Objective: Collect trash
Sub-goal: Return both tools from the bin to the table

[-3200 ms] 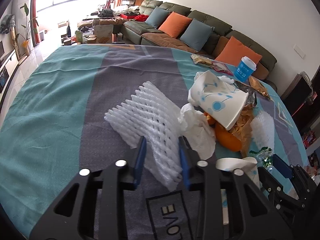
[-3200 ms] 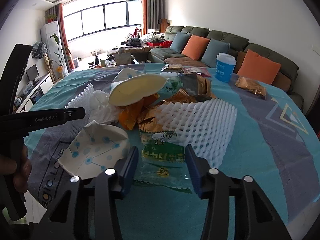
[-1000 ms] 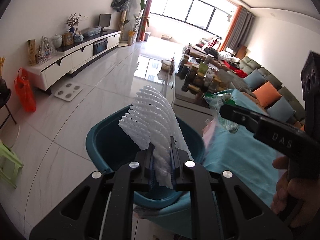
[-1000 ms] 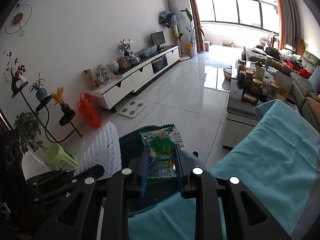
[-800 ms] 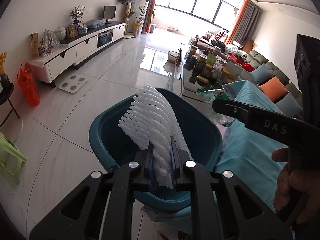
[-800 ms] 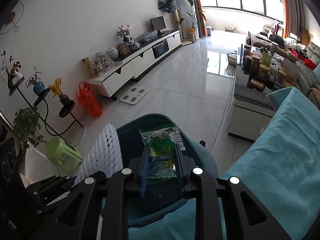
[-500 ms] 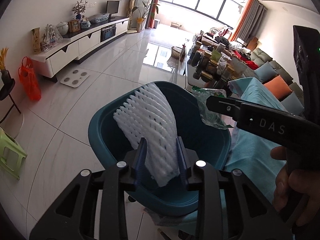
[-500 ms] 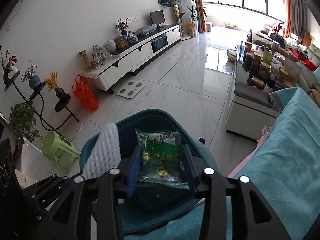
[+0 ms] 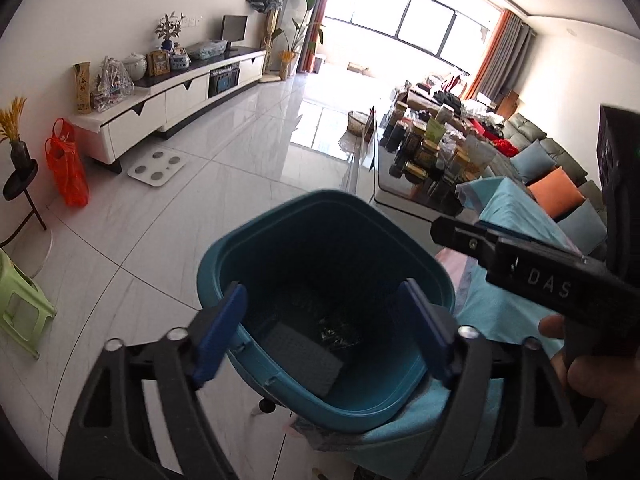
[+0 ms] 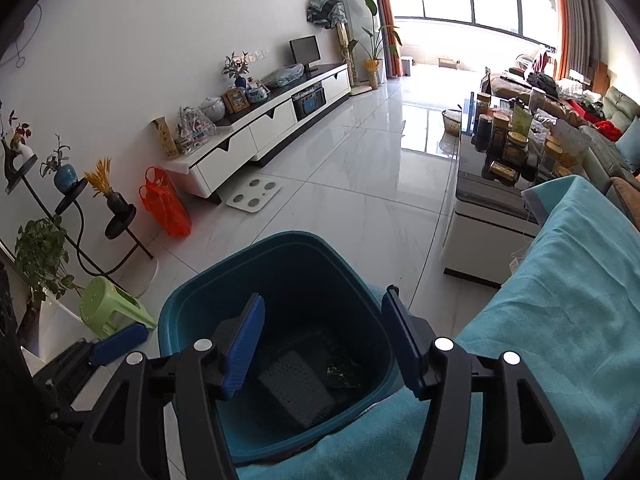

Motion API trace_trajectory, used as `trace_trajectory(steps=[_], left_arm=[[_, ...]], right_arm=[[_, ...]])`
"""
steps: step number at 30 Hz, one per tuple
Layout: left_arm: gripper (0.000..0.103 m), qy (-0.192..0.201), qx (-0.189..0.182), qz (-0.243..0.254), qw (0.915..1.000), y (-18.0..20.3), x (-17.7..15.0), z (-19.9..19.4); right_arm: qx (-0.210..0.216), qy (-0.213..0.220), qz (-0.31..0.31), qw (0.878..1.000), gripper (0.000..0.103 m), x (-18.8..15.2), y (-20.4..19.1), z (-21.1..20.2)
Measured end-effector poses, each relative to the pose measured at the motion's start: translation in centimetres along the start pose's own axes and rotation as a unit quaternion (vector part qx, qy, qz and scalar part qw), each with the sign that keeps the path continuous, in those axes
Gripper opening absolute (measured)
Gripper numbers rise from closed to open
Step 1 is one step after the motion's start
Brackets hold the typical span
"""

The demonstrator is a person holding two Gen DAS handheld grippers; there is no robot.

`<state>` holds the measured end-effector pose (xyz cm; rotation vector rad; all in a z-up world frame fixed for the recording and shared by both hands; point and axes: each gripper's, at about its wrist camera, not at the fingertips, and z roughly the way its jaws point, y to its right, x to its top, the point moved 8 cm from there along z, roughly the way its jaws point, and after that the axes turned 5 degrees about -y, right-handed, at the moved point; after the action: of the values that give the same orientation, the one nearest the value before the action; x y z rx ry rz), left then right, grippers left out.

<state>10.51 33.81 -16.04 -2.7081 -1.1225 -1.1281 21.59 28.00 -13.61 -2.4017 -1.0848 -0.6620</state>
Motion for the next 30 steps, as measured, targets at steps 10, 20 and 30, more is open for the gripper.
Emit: trace_trajectory(steps=[10, 20, 30], left_arm=[[0.098, 0.052, -0.002, -0.031, 0.9982, -1.0, 2.6, -4.8], [0.098, 0.092, -0.019, 0.007, 0.9956, 3.1, 3.3, -8.8], [0.098, 0.141, -0.065, 0.085, 0.9842, 12.1, 3.0, -13.0]], right_arm=[[-0.009, 0.058, 0.018, 0.998, 0.085, -0.1, 2.2, -4.4], [-0.026, 0.12, 0.03, 0.992, 0.096, -1.2, 4.1, -10.5], [-0.059, 0.192, 0.067, 0.977, 0.096, -3.9, 7.5, -18.3]])
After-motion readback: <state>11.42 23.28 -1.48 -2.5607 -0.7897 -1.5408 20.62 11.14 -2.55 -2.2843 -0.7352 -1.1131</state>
